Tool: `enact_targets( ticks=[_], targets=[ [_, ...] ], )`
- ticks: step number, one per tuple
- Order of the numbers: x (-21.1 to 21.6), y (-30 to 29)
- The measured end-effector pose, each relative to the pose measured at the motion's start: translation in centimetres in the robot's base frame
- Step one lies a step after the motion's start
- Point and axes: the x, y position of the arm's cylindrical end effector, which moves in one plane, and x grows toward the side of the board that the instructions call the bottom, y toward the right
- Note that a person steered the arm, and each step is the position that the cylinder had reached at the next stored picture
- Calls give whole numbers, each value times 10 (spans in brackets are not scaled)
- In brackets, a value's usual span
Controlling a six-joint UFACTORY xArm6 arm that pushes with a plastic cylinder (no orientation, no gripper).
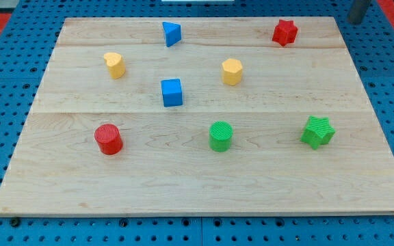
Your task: Move the red star diagonally top left to the green circle
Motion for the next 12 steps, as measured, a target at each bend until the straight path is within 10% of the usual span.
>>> enact_targets(
  ticks=[1, 3, 5, 9, 12],
  targets=[
    [52, -54],
    [1, -35],
    [1, -178],
    [17, -94],
    [1, -188]
  ],
)
